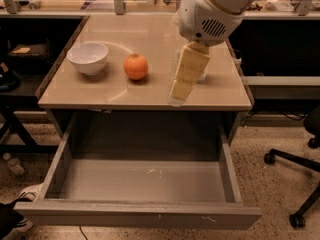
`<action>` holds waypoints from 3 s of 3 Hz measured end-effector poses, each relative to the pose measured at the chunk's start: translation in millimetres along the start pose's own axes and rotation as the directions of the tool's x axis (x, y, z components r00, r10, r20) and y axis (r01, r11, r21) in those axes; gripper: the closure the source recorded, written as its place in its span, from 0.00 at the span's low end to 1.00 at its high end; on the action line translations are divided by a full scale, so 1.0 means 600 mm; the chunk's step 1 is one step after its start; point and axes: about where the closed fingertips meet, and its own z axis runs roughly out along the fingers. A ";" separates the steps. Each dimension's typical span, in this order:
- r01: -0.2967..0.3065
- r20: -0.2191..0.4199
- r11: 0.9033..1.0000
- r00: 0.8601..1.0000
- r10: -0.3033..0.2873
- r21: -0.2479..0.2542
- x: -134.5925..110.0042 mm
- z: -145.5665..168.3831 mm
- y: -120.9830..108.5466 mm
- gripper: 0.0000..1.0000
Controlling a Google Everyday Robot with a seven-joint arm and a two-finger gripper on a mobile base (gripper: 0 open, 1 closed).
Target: Place orange into top drawer
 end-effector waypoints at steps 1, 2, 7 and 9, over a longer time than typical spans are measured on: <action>-0.001 0.012 1.000 1.000 0.001 0.005 -0.003 0.000 0.001 0.00; -0.090 0.097 0.996 0.991 0.091 -0.010 0.002 0.043 -0.018 0.00; -0.226 0.198 0.974 0.953 0.228 -0.034 0.016 0.182 -0.138 0.00; -0.151 0.158 0.987 0.975 0.157 -0.053 -0.062 0.237 -0.220 0.00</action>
Offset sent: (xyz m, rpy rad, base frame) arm 0.0617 0.0241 -0.0459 0.3207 0.0597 -0.1431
